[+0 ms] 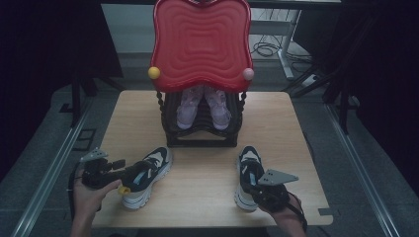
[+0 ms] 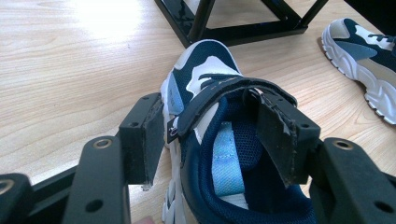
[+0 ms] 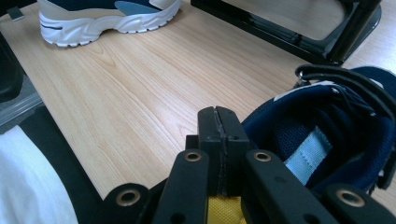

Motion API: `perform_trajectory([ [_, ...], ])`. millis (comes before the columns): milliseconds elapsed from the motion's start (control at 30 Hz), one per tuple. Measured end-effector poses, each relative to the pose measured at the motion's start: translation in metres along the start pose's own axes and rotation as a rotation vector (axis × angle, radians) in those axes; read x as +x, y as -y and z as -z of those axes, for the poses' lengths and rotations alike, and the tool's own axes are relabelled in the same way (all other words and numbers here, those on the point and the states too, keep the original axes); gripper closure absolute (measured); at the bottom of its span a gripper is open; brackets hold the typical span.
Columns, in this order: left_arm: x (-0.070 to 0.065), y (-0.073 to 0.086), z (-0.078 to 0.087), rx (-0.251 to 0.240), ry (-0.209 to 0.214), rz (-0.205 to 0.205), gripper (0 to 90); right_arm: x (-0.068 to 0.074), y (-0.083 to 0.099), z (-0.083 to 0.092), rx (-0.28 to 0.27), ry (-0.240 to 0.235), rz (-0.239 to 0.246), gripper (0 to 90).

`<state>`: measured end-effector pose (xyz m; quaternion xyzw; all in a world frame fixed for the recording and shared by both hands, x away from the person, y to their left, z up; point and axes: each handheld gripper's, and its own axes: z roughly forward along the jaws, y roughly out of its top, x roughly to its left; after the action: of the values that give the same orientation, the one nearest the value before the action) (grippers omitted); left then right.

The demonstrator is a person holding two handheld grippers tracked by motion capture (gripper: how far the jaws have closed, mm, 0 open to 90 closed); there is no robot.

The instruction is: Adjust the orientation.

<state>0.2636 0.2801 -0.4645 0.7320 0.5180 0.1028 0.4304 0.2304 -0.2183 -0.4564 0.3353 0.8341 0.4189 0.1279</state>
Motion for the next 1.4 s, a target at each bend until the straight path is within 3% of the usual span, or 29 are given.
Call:
perform_trajectory([
  [733,0.001,0.000,0.000,0.005,-0.001,0.000,41.9,-0.025,0.027,0.033,-0.008,0.057,-0.056,89.7],
  [1400,0.001,0.001,0.000,0.003,0.001,0.001,41.9,-0.045,0.035,0.045,-0.021,0.103,-0.085,89.7],
])
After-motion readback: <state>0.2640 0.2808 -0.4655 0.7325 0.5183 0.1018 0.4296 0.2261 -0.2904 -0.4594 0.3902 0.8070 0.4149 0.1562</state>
